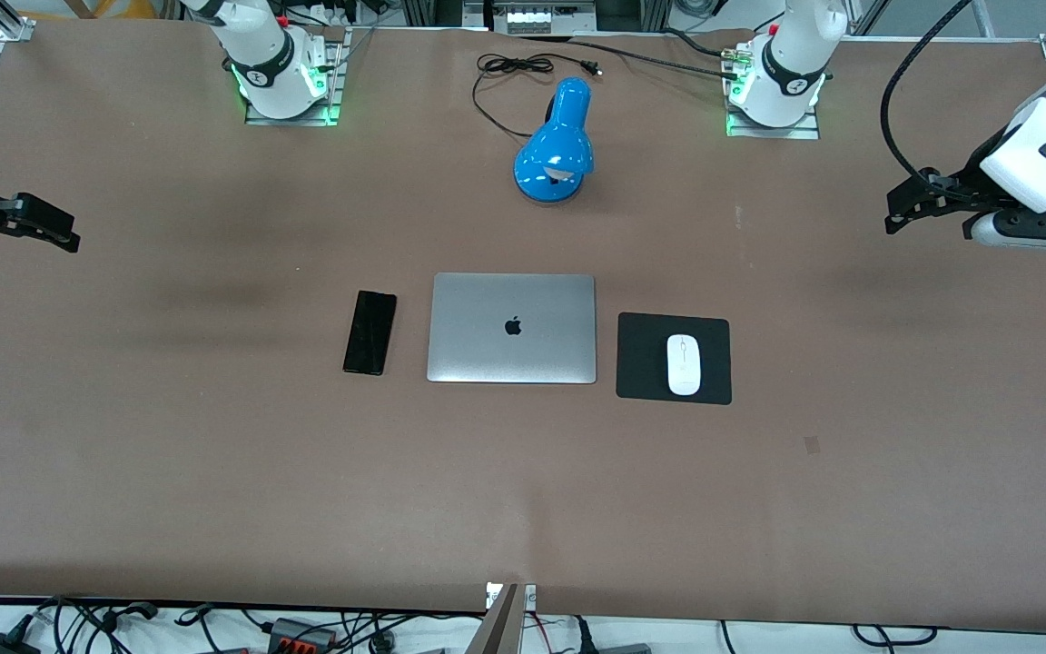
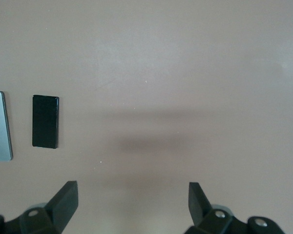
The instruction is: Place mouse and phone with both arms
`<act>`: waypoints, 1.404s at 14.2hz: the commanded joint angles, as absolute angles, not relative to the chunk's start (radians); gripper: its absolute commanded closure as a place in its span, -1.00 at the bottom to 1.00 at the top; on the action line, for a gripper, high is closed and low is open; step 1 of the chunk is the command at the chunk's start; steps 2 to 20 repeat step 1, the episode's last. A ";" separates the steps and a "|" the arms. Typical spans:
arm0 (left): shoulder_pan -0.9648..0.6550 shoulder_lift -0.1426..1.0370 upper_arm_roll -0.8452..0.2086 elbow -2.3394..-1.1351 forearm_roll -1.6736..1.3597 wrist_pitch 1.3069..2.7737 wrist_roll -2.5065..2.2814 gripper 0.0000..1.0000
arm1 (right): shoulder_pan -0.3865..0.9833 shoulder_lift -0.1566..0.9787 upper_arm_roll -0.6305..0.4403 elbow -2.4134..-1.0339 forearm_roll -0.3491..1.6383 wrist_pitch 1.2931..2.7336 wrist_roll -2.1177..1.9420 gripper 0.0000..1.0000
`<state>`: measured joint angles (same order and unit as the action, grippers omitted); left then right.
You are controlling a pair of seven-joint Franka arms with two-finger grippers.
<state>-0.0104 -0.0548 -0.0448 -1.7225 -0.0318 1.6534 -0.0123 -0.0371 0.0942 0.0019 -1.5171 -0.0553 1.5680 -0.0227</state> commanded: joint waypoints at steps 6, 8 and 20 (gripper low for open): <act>-0.015 -0.051 -0.045 -1.709 -0.011 1.641 -0.005 -1.00 | -0.041 0.095 -0.009 -1.512 -0.048 1.569 -0.040 -1.00; -0.015 -0.051 -0.045 -1.709 -0.011 1.641 -0.005 -1.00 | -0.041 0.095 -0.009 -1.512 -0.048 1.569 -0.040 -1.00; -0.015 -0.051 -0.045 -1.709 -0.011 1.641 -0.005 -1.00 | -0.041 0.095 -0.009 -1.512 -0.048 1.569 -0.040 -1.00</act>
